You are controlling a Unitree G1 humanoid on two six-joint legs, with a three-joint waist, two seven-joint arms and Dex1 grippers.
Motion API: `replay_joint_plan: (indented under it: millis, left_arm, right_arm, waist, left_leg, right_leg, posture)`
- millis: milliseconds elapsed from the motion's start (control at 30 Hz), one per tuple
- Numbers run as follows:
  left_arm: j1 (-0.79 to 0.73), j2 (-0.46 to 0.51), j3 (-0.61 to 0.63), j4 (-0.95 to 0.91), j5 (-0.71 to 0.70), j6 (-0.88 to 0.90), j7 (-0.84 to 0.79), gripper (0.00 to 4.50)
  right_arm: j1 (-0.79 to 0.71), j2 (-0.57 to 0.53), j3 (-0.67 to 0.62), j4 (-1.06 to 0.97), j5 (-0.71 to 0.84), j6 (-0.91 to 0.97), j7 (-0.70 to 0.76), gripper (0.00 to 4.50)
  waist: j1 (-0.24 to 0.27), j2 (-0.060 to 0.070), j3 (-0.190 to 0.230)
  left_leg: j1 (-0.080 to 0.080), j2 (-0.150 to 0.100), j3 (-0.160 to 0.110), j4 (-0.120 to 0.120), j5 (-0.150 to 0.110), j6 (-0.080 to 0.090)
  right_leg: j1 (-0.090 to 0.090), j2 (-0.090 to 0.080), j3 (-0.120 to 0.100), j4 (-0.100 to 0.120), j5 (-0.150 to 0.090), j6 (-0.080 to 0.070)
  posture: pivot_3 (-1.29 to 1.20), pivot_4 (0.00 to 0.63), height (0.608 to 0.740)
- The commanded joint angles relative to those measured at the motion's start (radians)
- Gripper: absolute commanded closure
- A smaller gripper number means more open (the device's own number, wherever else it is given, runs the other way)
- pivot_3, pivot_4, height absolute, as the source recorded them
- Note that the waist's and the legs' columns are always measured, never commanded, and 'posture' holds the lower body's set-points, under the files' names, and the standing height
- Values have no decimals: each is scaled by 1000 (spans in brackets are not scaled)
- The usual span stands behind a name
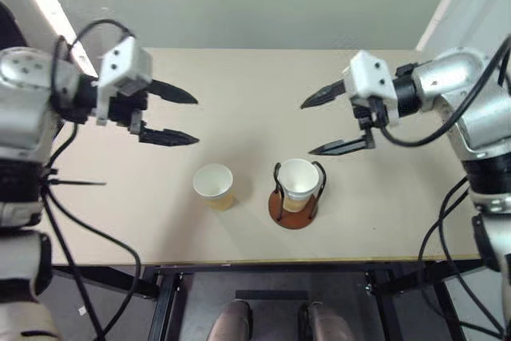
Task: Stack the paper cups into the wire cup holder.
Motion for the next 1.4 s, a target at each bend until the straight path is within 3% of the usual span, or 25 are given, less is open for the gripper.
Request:
replay_joint_plan:
  millis: [33,300,633,1000,1033,1400]
  left_arm:
    - [-111,-29,-171,140,25,-98,-65,336]
    - [-302,-121,-569,440,5,-293,-65,336]
    - [-342,-153,-880,481,-64,-439,-65,336]
    - [-371,-155,-920,474,-149,-434,-65,4264]
    - [-374,-150,-922,467,-159,-431,-65,4454]
    - [-476,-119,-856,402,-323,-373,-65,4454]
  right_arm:
    - [41,47,-139,-183,215,262,-112,38]
    - [163,22,-208,-368,308,407,-232,38]
    - [211,-49,-249,-472,353,477,-311,38]
    - [274,-149,-279,-492,351,442,-305,0]
    - [275,-158,-282,-487,350,437,-303,0]
    - [387,-299,-351,-515,395,393,-178,0]
  waist:
    - [1,0,0]
    - [7,0,0]
    - [12,0,0]
    - [14,-1,0]
    - [14,-1,0]
    - [22,-1,0]
  left_leg:
    - [-1,0,0,0,0,0]
    - [-15,0,-1,10,0,-5]
    - [-18,-1,1,16,-1,-2]
    - [-18,-1,1,21,-1,-1]
    - [-18,-1,1,21,-1,-1]
    - [-21,-2,0,23,-1,0]
  right_leg:
    - [0,0,0,-1,0,1]
    - [-3,1,-2,-14,9,19]
    - [-4,0,0,-14,11,27]
    - [-2,0,1,-12,13,30]
    - [-2,0,1,-12,13,30]
    - [-2,0,1,-13,12,32]
  posture:
    - [0,150,740]
    - [0,150,740]
    - [0,150,740]
    - [0,150,740]
    - [0,150,740]
    - [0,150,740]
